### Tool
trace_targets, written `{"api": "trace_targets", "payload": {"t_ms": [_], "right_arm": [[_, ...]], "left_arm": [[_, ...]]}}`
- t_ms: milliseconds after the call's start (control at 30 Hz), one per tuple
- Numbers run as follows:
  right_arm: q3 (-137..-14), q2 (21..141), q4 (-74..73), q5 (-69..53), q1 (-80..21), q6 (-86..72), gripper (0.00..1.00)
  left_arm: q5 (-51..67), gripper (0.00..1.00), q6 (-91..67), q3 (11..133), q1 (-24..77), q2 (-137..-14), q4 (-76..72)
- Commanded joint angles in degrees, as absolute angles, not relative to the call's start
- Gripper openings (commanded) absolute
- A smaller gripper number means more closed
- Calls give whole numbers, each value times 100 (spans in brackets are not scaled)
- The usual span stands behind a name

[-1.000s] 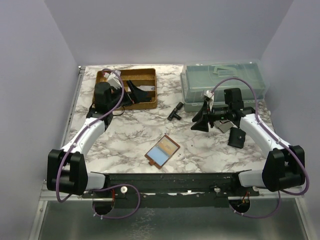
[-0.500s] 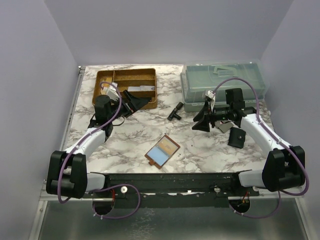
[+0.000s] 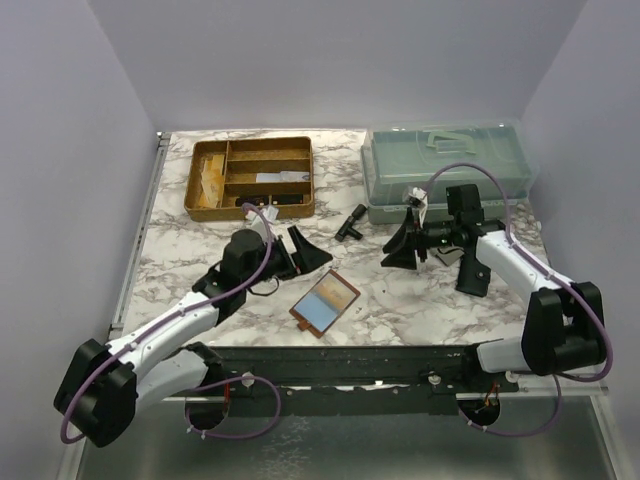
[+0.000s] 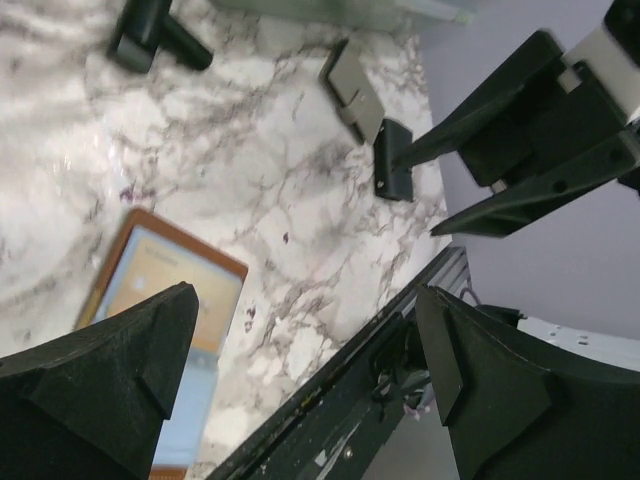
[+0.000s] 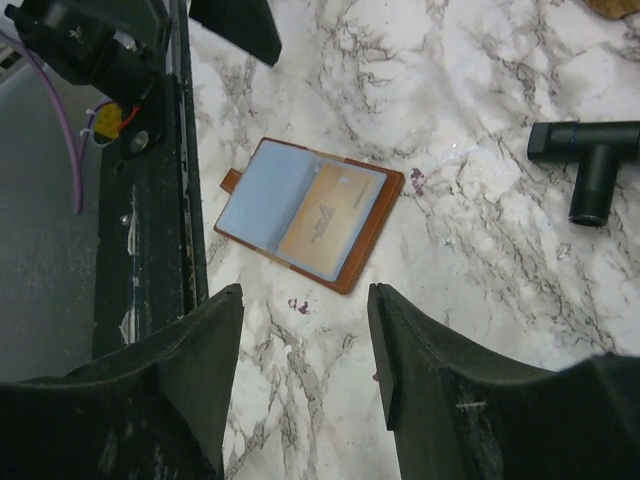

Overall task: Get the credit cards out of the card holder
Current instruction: Remove the credit card from the card holder.

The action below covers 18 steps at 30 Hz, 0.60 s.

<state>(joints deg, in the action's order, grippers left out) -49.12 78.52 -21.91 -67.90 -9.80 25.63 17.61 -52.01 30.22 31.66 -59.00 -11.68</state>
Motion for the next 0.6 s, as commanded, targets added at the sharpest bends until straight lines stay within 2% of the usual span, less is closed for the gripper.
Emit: {"api": "trace_targets", "payload": {"t_ms": [0, 333, 567], "right_arm": [[-4684, 8058, -1514, -6811, -1163, 1838, 58], [-4828, 8911, -1204, -5450, -2439, 1000, 54], [-5146, 9400, -1240, -4847, -2816, 475, 43]], "left_arm": [[486, 98, -5906, 2344, 3828, -5463, -913], [-376, 93, -6765, 1532, 4793, -5661, -2093], [-868, 88, -7005, 1240, 5148, -5988, -2583]]}}
